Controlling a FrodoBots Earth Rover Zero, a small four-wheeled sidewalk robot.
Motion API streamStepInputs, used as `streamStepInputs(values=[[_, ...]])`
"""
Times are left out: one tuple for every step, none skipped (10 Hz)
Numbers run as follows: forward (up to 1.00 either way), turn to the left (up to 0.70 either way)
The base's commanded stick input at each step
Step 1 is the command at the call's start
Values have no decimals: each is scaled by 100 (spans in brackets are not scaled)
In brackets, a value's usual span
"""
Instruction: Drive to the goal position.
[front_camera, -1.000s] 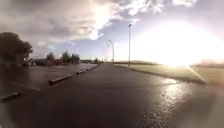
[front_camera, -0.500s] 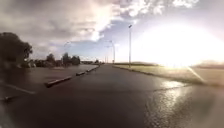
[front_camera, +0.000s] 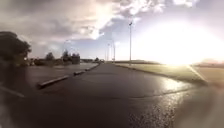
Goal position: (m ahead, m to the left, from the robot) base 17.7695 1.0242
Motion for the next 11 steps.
streamStepInputs(values=[[70,0],[70,0],[70,0],[70,0],[70,0],[70,0],[70,0],[70,0],[70,0],[70,0],[70,0]])
